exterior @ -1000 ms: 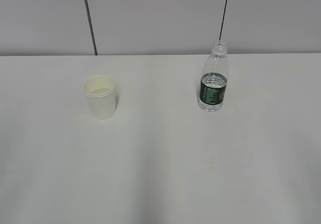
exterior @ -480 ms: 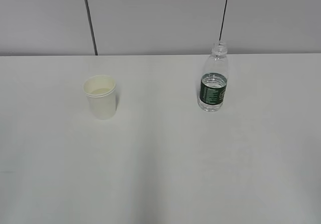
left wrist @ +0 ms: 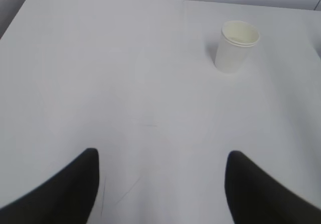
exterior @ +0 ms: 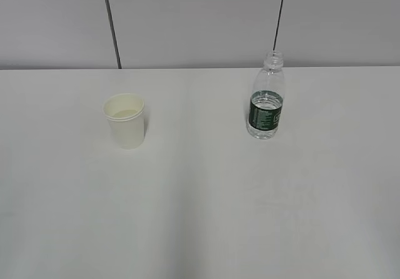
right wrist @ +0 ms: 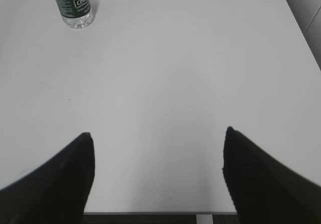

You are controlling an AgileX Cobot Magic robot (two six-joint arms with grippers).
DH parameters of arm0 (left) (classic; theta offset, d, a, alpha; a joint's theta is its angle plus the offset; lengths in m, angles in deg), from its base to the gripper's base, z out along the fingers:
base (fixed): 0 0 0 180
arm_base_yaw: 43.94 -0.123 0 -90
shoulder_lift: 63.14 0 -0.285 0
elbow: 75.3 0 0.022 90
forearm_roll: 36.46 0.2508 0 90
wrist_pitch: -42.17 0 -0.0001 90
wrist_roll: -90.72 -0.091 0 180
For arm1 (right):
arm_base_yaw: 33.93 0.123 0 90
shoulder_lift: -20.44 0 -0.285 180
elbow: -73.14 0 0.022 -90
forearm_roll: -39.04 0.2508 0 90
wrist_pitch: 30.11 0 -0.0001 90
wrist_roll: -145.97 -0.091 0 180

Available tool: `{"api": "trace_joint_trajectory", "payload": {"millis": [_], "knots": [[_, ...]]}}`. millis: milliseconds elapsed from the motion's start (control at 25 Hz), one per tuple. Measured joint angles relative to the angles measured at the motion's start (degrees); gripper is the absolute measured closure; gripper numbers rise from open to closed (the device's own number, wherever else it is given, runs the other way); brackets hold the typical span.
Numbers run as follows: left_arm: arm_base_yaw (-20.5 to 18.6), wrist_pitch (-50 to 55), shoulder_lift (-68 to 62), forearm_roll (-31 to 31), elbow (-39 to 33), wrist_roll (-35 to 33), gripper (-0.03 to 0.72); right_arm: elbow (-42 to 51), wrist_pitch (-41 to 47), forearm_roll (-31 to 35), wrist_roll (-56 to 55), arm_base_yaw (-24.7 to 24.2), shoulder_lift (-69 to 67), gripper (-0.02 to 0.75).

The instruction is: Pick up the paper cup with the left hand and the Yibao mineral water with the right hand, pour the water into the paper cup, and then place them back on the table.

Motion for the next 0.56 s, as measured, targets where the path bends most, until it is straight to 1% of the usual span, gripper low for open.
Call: {"api": "trace_joint_trajectory", "payload": {"millis": [560], "knots": [[0.0, 0.1, 0.0, 0.0, 0.0, 0.0, 0.21, 0.0, 0.0, 0.0, 0.0, 0.0, 0.0, 0.151]]}}
